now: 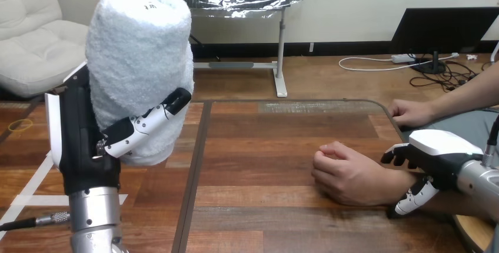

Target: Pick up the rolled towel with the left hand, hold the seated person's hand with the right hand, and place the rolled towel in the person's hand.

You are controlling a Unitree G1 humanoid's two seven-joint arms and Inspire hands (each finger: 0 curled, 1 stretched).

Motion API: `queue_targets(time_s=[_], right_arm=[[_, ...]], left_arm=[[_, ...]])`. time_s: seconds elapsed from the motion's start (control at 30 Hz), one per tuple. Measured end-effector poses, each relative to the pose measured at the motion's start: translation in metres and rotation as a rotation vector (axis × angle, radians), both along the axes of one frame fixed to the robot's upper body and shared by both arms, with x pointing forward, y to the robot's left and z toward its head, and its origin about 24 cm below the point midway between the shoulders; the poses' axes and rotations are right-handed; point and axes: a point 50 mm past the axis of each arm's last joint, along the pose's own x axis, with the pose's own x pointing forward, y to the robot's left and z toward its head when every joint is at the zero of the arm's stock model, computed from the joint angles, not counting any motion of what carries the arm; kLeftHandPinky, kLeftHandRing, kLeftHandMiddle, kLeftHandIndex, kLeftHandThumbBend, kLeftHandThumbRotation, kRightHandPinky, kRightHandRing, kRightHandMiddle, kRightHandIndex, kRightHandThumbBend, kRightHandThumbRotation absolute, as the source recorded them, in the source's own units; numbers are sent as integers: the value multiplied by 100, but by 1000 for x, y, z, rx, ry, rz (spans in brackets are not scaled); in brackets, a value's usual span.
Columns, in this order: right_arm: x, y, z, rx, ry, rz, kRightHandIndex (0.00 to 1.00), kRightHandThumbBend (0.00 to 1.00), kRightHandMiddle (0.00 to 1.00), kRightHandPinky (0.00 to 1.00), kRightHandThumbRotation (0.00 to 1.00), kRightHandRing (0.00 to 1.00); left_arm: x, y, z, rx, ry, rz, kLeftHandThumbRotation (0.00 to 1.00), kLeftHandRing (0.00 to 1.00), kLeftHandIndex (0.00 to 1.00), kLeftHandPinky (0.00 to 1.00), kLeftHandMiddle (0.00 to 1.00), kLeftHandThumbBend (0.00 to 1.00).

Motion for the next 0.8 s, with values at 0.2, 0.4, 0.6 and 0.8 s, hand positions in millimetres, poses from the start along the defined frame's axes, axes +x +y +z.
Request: queue_targets(time_s=[0.2, 0.4, 0.6, 0.8], right_arm=[[1, 2, 1, 2, -6, 8, 74, 100, 75, 52, 9, 72], [1, 3, 2, 4, -7, 12, 68, 100, 64, 44, 2, 57], [3, 4, 2, 5, 1, 5, 63, 98, 53, 35, 0, 44], [3, 4, 2, 6, 3, 5, 57, 97, 42, 25, 0, 32]], left_arm=[[0, 2, 0, 0, -1, 7, 0, 26, 37, 20, 32, 56], [0, 2, 0, 0, -1, 10, 0, 26, 37, 20, 32, 55], [0, 3, 0, -1, -2, 12, 0, 26, 37, 20, 32, 55], [0, 4, 0, -3, -2, 12, 0, 26, 38, 20, 32, 55]])
